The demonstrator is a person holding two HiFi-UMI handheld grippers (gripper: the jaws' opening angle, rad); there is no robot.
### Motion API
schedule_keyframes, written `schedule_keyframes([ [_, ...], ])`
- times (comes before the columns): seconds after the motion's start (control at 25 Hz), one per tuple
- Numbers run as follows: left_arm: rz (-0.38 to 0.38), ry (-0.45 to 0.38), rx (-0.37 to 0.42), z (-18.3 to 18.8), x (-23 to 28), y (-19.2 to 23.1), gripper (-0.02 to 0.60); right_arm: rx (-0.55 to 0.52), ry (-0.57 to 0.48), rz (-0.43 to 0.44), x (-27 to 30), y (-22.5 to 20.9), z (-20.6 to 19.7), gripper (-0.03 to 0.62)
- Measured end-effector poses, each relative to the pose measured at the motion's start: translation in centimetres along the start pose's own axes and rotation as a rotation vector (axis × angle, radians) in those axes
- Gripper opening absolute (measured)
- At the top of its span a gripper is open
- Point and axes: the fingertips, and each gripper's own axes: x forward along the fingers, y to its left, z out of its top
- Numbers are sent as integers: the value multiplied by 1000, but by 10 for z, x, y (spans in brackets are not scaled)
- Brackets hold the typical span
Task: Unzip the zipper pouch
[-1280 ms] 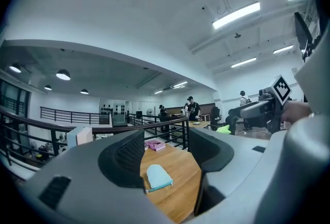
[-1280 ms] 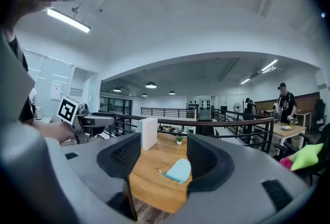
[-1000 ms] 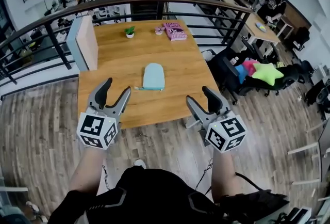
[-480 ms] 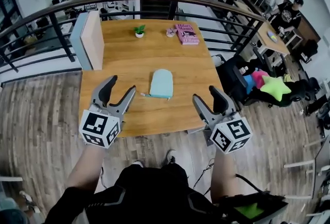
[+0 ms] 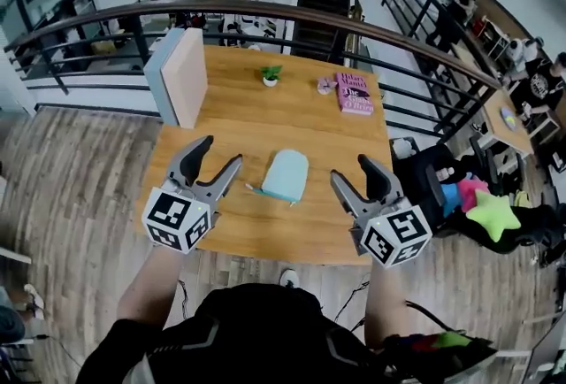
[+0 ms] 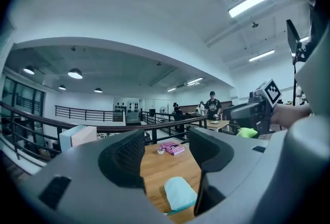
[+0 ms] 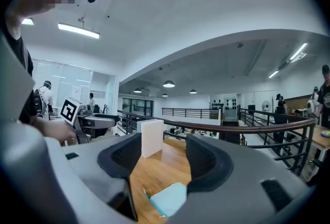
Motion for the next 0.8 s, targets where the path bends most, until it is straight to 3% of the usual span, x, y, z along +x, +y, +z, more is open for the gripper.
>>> schedule_keyframes([
  [0.24,57,26,-26,-4,23,-15,284,-15,-2,77,12,-36,1,278],
  [0.8,177,87,-18,-33,44,-31,256,-44,44,257,35,-64,-24,270],
])
